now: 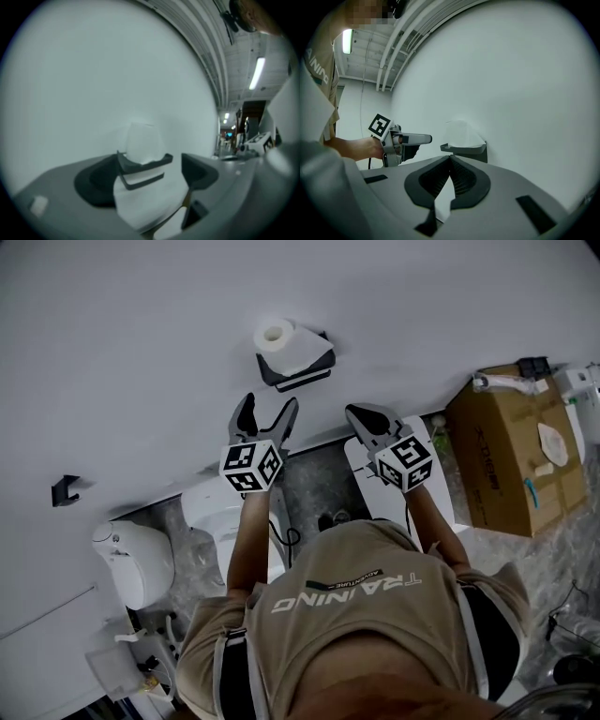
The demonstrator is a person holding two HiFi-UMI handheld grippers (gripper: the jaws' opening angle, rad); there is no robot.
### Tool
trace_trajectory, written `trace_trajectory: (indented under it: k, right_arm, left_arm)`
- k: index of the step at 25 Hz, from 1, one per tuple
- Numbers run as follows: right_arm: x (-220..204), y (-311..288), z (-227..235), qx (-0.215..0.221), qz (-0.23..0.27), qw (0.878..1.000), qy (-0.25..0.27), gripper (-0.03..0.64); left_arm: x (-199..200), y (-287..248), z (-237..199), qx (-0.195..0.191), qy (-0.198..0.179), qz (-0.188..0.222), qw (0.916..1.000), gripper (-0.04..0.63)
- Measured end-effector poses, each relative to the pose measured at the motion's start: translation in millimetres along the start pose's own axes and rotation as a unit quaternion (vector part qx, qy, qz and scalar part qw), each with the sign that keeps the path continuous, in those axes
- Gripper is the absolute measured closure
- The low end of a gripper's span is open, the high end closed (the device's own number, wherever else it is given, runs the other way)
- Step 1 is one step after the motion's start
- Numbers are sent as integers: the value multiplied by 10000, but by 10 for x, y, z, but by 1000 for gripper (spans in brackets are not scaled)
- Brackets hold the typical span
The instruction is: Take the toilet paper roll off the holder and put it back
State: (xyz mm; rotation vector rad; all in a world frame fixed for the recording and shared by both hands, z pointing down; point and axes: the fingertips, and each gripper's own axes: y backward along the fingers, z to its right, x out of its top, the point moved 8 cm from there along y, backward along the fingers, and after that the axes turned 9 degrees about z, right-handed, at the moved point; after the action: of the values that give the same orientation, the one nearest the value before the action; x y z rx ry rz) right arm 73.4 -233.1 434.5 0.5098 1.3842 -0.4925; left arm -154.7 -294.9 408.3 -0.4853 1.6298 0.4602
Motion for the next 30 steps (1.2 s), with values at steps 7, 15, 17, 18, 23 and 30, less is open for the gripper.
trace_trajectory:
  k: [7, 15, 17, 18, 23, 30]
  right_arm:
    - [-6, -84, 102, -136, -29, 9999, -18, 606]
    - [-19, -183, 210, -222, -101, 9997, -50, 606]
    - [-21, -204, 232, -232, -128, 9996, -53, 606]
    - [-26, -215, 242, -237, -145, 9996, -56, 606]
    - [-47, -262, 278, -264, -202, 9994, -57, 606]
    - [-9, -241, 302, -191, -307, 9993, 131, 606]
  left_arm:
    - [243, -539, -175, -210, -315, 14, 9993, 149]
    - [264, -954, -193, -446, -433, -213, 9978, 149]
    - [266, -1033, -178, -461, -456, -246, 9976, 149]
    - [265, -1069, -174, -455, -470, -276, 9975, 149]
    - [239, -1225, -198, -325, -508, -389, 9974, 149]
    - [222, -1303, -222, -38, -668, -363, 9971, 160]
